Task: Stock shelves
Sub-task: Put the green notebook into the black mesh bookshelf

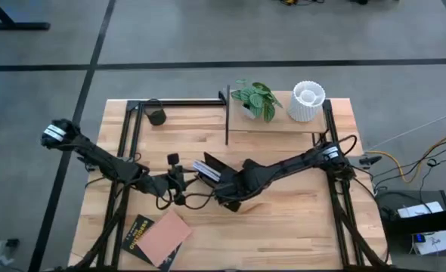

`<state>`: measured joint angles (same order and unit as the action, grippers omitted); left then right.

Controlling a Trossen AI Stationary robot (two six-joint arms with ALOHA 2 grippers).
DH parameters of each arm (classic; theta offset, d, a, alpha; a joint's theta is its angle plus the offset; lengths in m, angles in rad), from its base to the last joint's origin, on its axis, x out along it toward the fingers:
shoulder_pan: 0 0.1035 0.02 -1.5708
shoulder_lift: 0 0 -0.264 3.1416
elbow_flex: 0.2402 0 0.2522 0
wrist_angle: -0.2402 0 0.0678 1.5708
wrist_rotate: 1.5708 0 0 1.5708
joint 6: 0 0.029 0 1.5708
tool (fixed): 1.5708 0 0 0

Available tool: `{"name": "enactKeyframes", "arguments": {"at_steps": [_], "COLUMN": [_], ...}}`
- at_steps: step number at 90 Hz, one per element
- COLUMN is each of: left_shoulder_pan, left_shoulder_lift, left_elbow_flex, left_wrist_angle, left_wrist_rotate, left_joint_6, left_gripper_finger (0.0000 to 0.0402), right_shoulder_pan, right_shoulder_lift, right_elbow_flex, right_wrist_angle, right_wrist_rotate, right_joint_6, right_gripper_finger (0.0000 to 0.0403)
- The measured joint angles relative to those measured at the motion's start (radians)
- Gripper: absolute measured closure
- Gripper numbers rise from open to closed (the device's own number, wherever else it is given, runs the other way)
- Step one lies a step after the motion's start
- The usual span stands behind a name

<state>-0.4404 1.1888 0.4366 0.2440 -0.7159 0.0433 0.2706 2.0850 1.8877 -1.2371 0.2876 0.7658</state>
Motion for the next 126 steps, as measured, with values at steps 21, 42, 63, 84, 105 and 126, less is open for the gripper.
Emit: {"name": "enactKeyframes", "arguments": {"at_steps": [21,42,63,84,105,126], "left_shoulder_pan": [0.000,0.006,0.137,0.245,0.246,0.245], "left_shoulder_lift": [-0.043,-0.080,-0.108,-0.080,-0.072,-0.060], "left_elbow_flex": [0.085,0.139,0.111,0.052,0.032,0.032], "left_wrist_angle": [-0.149,-0.440,-0.565,-0.377,-0.276,-0.228], "left_wrist_rotate": [-0.010,-0.284,-0.019,0.050,0.184,0.185], "left_joint_6": [0.047,-0.067,-0.254,-0.208,-0.183,-0.182], "left_gripper_finger": [0.0299,0.0301,0.0300,0.0298,0.0294,0.0302], "right_shoulder_pan": [0.020,0.045,0.050,0.052,0.053,0.053], "right_shoulder_lift": [-0.044,-0.054,-0.054,-0.054,-0.054,-0.054], "right_elbow_flex": [0.002,0.002,0.000,0.000,0.000,-0.001], "right_wrist_angle": [-0.069,-0.065,-0.063,-0.059,-0.059,-0.056], "right_wrist_rotate": [0.020,0.053,0.058,0.080,0.080,0.080], "right_joint_6": [0.048,0.052,0.071,0.071,0.070,0.070], "right_gripper_finger": [0.0403,0.0403,0.0403,0.0403,0.0403,0.0403]}}
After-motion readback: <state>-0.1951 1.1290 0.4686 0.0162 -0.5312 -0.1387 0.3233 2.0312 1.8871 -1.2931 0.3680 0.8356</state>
